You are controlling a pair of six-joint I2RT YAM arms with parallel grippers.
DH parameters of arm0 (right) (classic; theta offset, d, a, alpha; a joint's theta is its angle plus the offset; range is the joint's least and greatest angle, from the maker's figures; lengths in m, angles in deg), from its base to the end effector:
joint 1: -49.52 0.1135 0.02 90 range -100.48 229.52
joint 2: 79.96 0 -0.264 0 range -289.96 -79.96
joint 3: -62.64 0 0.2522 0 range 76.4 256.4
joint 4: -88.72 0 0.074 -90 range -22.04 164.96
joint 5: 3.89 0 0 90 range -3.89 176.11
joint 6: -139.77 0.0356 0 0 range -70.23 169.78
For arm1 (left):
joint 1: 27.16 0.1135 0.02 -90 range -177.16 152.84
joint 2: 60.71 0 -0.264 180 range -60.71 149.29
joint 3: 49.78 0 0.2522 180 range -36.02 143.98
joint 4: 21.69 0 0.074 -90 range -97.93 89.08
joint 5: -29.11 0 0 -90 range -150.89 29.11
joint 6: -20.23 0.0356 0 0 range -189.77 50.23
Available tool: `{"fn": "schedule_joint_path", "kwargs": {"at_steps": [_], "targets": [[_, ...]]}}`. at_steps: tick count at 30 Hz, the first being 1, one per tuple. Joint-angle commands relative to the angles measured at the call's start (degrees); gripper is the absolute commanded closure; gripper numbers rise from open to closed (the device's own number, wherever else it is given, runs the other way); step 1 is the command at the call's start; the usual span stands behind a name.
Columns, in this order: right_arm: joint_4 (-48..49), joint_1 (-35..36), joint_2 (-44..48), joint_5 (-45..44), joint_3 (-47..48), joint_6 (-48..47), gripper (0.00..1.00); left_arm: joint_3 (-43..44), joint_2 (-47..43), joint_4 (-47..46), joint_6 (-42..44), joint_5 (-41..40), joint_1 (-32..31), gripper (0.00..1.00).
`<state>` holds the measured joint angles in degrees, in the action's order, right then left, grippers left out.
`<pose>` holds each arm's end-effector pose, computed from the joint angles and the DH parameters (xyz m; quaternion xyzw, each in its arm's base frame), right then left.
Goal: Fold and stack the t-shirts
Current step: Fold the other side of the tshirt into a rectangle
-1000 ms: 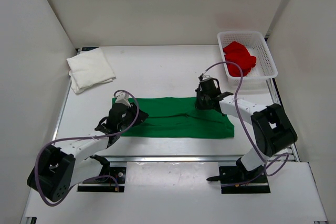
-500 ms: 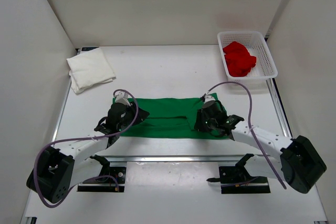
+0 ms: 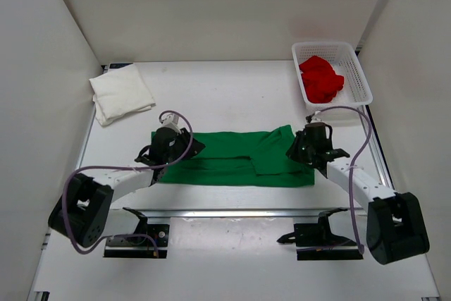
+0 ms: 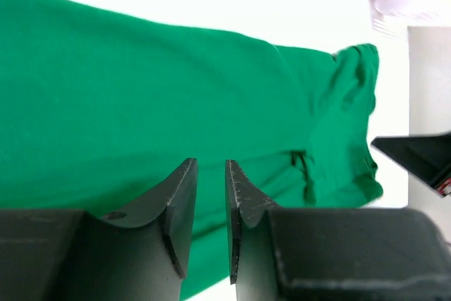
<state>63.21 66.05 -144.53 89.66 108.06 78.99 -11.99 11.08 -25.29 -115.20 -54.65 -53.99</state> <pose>0.2130 0.0655 0.1922 0.0901 0.9180 0.1761 0.3438 0.2132 -0.1122 0.1679 -0.1133 0.8595 -0.3307 0.3730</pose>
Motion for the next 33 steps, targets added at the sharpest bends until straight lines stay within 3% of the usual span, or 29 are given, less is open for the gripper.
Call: {"fn": "schedule_joint_path", "kwargs": {"at_steps": [1, 3, 8, 14, 18, 28, 33], "targets": [[6.63, -5.27, -1.34, 3.47, -2.82, -1.35, 1.0, 3.29, 3.26, -2.05, 0.7, 1.93, 1.86, 0.66], [11.12, -6.95, -1.69, 3.22, -1.17, -1.26, 0.97, 5.23, 6.77, -2.93, 0.34, 4.03, 3.09, 0.67], [14.73, -9.94, -8.63, 1.82, 6.12, -4.33, 0.73, 10.68, 13.89, -3.2, -0.1, 7.81, 7.48, 0.67], [20.45, -13.37, -16.89, 6.29, 8.76, -4.43, 0.65, 10.43, 18.99, -5.66, -1.85, 11.25, 12.32, 0.67], [21.32, -12.58, -22.42, 7.87, 11.41, -4.87, 0.66, 9.46, 20.4, -7.5, -3.17, 12.31, 15.48, 0.67], [28.44, -13.72, -24.37, 8.59, 9.21, -1.7, 0.69, 6.3, 22.7, -10.32, -5.72, 14.15, 21.72, 0.68], [29.85, -15.83, -26.39, 11.29, 9.47, -0.3, 0.89, 4.79, 22.17, -10.59, -5.9, 14.24, 24.98, 0.68]]}}
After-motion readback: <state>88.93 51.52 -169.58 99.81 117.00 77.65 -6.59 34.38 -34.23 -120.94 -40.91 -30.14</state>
